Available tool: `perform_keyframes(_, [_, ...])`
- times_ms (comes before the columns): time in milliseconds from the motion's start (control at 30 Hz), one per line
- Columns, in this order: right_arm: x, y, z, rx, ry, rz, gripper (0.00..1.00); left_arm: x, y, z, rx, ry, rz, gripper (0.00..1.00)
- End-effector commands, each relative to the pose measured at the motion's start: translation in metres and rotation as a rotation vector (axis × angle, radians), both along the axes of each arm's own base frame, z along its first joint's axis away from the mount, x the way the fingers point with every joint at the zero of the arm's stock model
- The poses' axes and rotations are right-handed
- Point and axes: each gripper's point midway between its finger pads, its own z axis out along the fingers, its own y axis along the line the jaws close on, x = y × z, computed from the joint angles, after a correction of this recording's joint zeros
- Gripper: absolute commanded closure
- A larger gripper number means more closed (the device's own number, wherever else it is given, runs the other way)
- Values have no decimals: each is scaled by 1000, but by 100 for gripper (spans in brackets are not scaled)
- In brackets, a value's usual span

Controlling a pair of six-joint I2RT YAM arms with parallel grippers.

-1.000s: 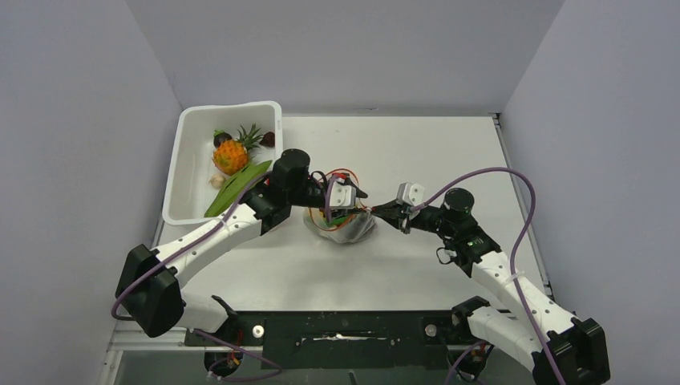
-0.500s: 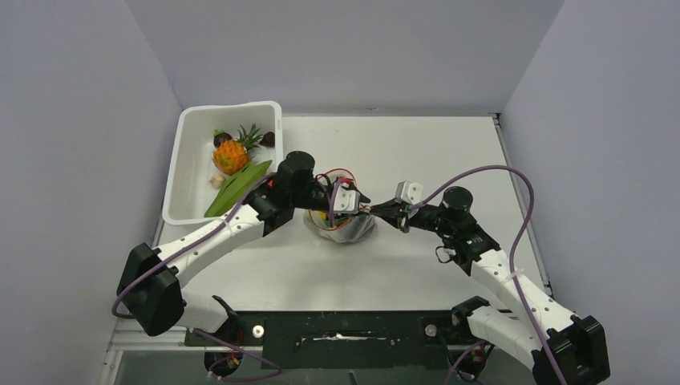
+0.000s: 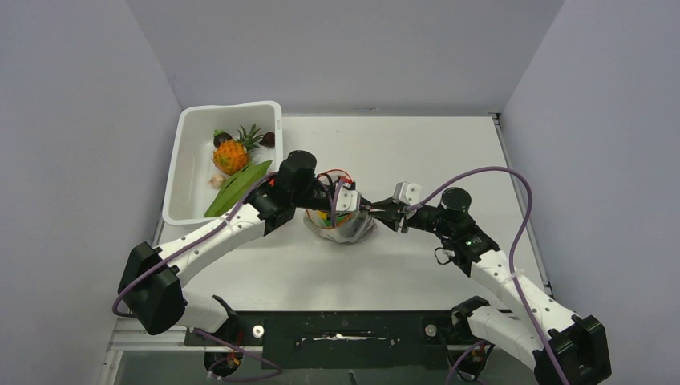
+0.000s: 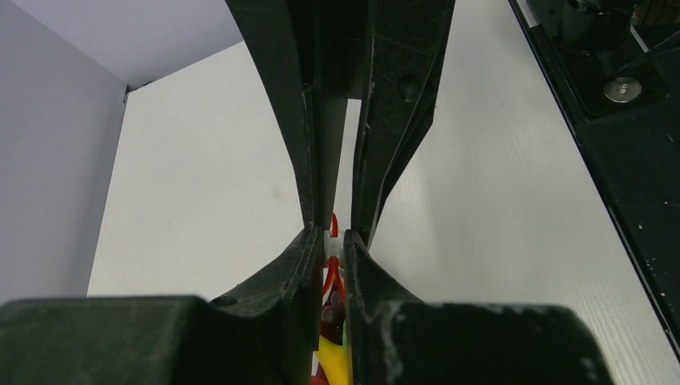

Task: Place the food in the zip-top bag and seal the zipper
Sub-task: Zip the zipper food storage bag at the center of the board.

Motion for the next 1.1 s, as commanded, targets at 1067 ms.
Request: perform_keyframes(1067, [13, -13, 27, 105, -108, -139, 100, 11, 22, 30, 2, -60, 69, 100])
